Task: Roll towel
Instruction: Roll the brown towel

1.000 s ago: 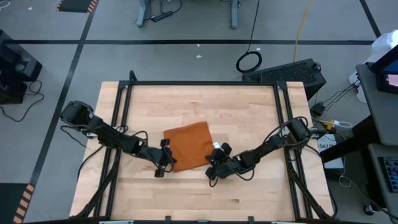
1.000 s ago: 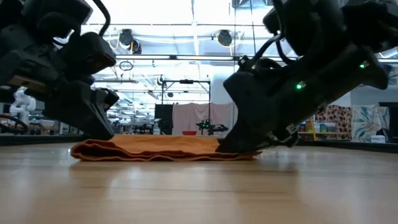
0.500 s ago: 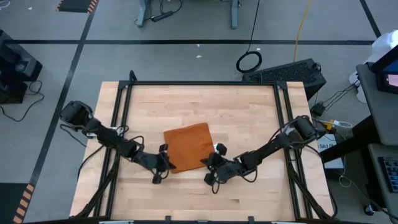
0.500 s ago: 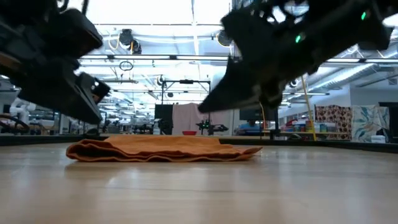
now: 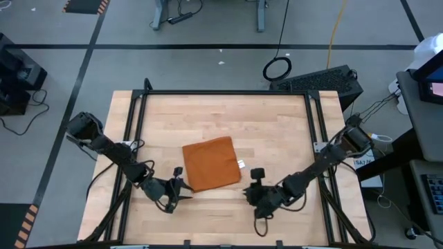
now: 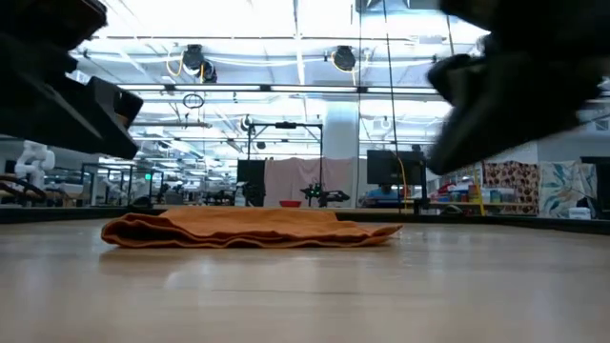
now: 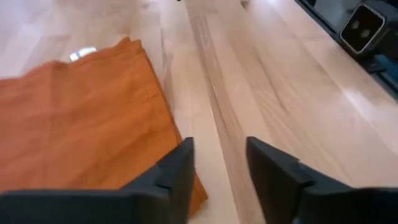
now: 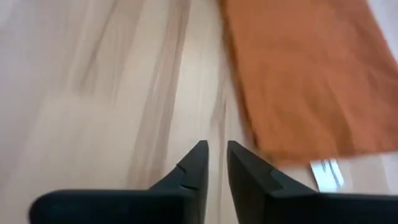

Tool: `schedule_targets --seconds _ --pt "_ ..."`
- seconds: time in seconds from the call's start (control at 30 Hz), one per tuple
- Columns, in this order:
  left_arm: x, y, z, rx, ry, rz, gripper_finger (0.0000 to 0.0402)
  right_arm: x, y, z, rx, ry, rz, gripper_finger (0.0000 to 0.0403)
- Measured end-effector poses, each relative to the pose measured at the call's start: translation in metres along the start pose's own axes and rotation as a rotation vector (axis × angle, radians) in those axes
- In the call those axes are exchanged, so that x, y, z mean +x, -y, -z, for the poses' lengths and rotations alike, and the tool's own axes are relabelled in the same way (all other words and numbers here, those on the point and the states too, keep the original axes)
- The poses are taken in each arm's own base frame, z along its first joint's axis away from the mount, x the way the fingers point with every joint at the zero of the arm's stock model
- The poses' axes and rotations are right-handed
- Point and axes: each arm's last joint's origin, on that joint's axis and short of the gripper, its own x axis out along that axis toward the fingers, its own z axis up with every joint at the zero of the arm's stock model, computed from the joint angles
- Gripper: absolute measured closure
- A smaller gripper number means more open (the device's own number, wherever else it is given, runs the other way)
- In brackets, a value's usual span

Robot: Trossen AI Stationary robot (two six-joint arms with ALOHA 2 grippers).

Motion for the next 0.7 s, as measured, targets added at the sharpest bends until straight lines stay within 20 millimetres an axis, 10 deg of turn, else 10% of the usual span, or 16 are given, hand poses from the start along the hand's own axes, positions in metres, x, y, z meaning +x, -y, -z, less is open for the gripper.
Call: schedule_targets --seconds 0.33,0.7 --pt "-0.004 0.010 0.006 0.099 -0.013 -0.011 0.0185 -0.010 -0.002 0.027 -0.262 -0.103 0.168 0.0268" --pt "-0.006 0.011 0.011 0.238 -0.038 -0.058 0.0185 0.023 0.015 0.029 -0.366 0.028 0.202 0.0221"
